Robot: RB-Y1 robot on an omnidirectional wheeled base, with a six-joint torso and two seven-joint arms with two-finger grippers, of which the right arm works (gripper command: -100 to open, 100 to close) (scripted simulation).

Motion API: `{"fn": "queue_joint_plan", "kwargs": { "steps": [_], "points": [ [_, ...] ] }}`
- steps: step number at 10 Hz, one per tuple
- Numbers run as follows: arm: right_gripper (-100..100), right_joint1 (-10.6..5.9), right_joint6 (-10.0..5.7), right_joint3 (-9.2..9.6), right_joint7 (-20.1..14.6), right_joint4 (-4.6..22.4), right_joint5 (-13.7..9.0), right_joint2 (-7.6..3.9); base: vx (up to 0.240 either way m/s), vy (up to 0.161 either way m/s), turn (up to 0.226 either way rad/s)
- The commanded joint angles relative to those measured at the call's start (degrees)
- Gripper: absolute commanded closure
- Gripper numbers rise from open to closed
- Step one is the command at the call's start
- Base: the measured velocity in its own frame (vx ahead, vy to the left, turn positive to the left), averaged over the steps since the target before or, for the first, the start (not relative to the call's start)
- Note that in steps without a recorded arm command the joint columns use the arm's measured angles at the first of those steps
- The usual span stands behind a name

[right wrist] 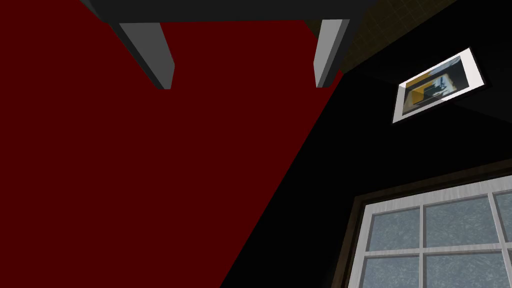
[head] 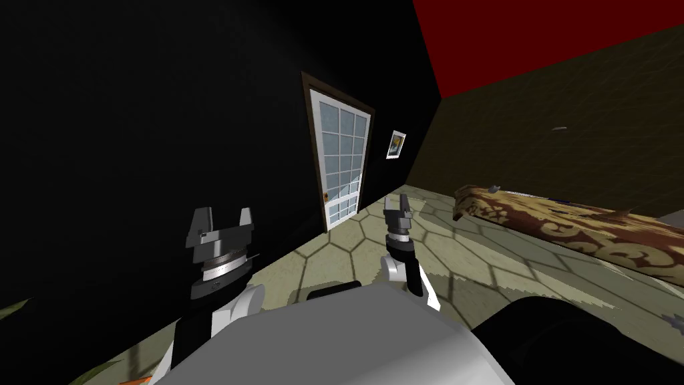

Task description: Pull the door open

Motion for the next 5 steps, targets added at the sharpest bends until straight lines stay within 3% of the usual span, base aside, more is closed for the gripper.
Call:
{"fn": "queue_joint_plan", "kwargs": {
  "steps": [1,5],
  "points": [
    [-100,-0.40,-0.26,-0.04,2.1,1.9,0.1,-0.65,0.055,-0.004,0.080],
    [-100,-1.21,-0.79,-0.12,6.3,5.8,0.3,-1.74,0.094,0.010,0.081]
  ]
}}
